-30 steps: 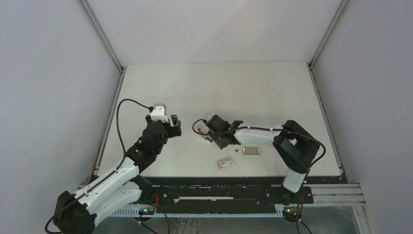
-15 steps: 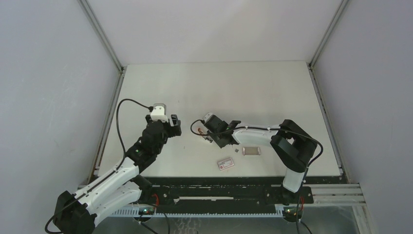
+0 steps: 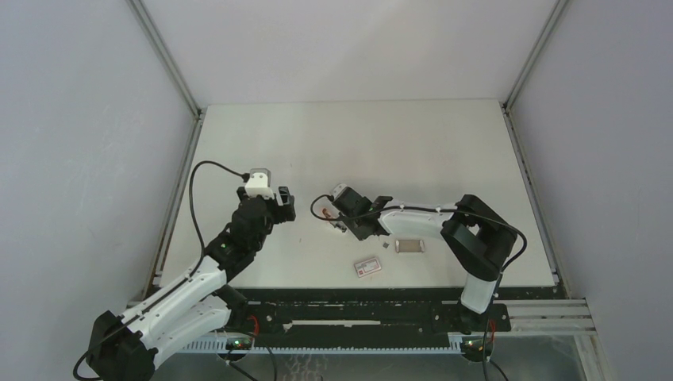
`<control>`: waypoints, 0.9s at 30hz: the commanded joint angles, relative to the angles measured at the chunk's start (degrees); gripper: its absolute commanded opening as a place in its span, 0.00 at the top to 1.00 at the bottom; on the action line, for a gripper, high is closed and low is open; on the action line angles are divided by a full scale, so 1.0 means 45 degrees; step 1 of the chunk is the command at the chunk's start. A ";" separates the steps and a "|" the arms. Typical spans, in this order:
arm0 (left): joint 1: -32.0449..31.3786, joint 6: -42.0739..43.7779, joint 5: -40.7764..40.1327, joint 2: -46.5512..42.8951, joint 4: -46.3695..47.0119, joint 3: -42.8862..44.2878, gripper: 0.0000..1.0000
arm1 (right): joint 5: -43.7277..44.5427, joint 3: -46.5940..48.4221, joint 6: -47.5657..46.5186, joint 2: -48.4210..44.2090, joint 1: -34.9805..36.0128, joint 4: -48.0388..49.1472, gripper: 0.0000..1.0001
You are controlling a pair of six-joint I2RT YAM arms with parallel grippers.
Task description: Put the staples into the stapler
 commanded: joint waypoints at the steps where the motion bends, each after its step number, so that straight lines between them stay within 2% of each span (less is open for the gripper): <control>1: 0.0055 0.0272 -0.0339 -0.0260 0.0443 -0.0208 0.18 | 0.0203 0.0299 0.0076 -0.0965 -0.0016 -0.0160 0.89; 7: 0.0059 0.0260 -0.0441 -0.0340 0.0443 -0.0251 0.18 | -0.0799 0.0272 0.0420 -0.2104 -0.0265 0.0368 0.89; 15: 0.0057 0.0260 -0.0481 -0.0340 0.0462 -0.0280 0.18 | -0.2763 -0.0461 0.1007 -0.2209 -0.0297 0.3447 0.88; 21: 0.0060 0.0298 -0.0511 -0.0381 0.0462 -0.0305 0.18 | -0.2727 -0.0757 0.0892 -0.1640 -0.0114 0.5343 0.88; 27: 0.0058 0.0319 -0.0521 -0.0497 0.0461 -0.0321 0.17 | -0.2465 -0.0931 0.0431 -0.1113 0.0016 0.6175 0.88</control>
